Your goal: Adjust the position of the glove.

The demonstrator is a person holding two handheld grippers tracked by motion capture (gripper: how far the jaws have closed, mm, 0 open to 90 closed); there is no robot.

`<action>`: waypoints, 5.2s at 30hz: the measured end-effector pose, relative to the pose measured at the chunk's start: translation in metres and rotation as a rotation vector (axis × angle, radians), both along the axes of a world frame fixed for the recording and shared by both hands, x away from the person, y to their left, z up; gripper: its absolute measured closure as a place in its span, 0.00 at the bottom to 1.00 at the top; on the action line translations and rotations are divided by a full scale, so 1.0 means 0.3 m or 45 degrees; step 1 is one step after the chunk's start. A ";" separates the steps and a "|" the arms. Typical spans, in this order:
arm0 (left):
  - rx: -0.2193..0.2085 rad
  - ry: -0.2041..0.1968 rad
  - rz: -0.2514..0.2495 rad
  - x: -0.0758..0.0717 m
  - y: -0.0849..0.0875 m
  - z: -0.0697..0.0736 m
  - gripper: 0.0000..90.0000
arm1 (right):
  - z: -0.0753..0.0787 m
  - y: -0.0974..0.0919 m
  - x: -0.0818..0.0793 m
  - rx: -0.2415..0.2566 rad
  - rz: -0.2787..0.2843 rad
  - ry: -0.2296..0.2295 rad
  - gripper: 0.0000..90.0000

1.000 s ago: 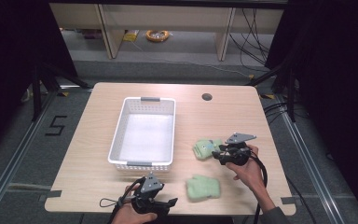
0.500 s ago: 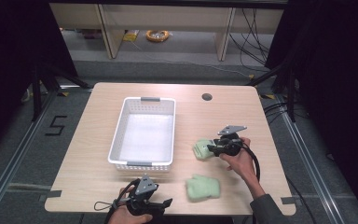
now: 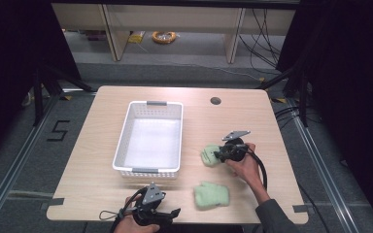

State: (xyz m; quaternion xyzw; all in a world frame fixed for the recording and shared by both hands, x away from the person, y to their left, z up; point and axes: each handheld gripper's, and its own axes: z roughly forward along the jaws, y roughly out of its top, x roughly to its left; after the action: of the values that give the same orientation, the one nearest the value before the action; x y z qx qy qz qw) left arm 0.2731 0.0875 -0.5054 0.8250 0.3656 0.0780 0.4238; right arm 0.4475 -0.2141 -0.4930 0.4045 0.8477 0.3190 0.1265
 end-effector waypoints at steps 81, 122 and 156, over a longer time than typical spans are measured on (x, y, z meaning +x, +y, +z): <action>0.013 0.020 0.012 0.002 -0.006 -0.016 0.29 | 0.099 0.002 -0.500 0.437 0.094 -0.087 0.95; -0.050 0.091 -0.032 0.024 -0.061 0.000 0.30 | 0.055 -0.136 -0.494 0.321 -0.048 0.024 0.63; -0.109 0.321 -0.077 0.164 -0.233 -0.016 0.55 | -0.032 -0.113 -0.439 0.339 -0.064 0.244 0.56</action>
State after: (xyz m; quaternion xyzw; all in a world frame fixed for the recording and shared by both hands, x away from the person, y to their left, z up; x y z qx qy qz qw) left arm 0.3223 0.0177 -0.5103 0.8199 0.3940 -0.0547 0.4117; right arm 0.3157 -0.2480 -0.5028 0.4674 0.7957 0.3853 -0.0017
